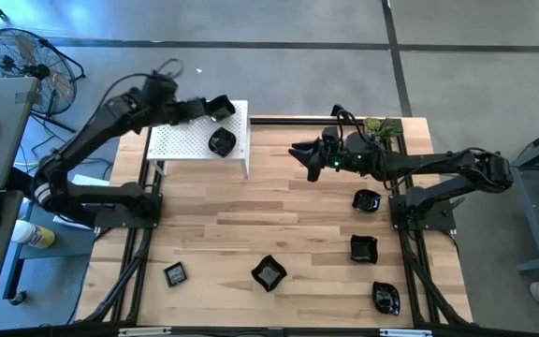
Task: Pick & Place Mini shaped plates
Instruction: Stack the black square plate on top of the other black square plate on the shelf
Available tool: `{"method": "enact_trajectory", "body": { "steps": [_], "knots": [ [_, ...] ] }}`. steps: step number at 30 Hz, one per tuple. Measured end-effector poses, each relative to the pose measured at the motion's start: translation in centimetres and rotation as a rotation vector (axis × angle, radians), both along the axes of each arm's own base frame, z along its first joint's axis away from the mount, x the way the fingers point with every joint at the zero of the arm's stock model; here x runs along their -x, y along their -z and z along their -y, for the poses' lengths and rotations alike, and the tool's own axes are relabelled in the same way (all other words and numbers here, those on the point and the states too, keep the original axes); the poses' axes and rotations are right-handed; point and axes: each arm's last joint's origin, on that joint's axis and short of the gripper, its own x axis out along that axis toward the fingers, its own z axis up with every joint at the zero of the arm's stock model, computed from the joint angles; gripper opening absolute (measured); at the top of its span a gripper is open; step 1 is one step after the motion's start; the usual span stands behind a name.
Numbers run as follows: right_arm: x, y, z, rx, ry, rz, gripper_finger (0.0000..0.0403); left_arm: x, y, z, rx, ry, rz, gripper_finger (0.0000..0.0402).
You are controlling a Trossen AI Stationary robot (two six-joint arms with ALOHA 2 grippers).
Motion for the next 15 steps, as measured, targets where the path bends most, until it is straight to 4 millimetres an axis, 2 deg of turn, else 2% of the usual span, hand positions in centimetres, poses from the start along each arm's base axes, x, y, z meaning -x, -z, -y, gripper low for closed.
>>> {"method": "enact_trajectory", "body": {
  "steps": [8, 12, 15],
  "knots": [
    [0.0, 0.0, -0.1, -0.001, -0.039, 0.000, 0.0140, 1.3, -0.2, -0.9, 0.004, -0.329, 0.123, 0.0000],
    [-0.1, 0.0, -0.2, 0.008, -0.084, -0.002, 0.0140, 1.9, 0.3, -0.4, 0.014, -0.478, 0.175, 0.0000],
    [0.1, -0.2, -0.1, 0.011, -0.121, 0.003, 0.0140, 1.9, 1.7, 0.5, 0.000, -0.577, 0.247, 0.0000]
  ]
}}
